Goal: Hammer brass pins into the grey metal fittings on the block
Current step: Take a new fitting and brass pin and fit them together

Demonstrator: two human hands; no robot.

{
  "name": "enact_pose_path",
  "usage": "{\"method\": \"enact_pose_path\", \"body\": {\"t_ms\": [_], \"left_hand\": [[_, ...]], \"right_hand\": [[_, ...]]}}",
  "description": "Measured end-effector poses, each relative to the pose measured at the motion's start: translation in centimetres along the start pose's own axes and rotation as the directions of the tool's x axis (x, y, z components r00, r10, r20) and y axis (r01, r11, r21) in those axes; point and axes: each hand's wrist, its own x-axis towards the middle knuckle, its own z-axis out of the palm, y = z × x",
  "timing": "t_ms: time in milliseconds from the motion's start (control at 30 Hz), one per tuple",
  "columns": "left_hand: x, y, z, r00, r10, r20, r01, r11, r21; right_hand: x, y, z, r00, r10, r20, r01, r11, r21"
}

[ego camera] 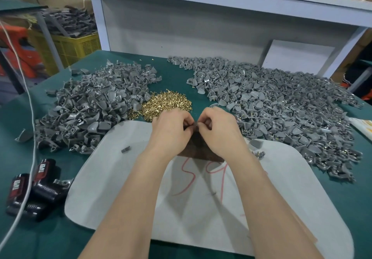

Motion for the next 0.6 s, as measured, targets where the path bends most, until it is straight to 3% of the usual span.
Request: {"method": "enact_pose_path", "body": {"t_ms": [367, 467, 600], "left_hand": [[-0.1, -0.1, 0.0, 1.0, 0.004, -0.008, -0.004, 1.0, 0.02], [0.0, -0.1, 0.0, 1.0, -0.002, -0.014, 0.002, 1.0, 0.026], [0.0, 0.0, 0.0, 1.0, 0.016, -0.008, -0.016, 0.999, 0.039]], "right_hand": [[0.0, 0.0, 0.2, 0.985, 0.168, 0.034, -0.171, 0.979, 0.113], [0.0, 0.0, -0.2, 0.989, 0.143, 0.042, -0.146, 0.985, 0.091], [0.1, -0.6, -0.6, 0.997, 0.051, 0.062, -0.047, 0.997, -0.063]]}}
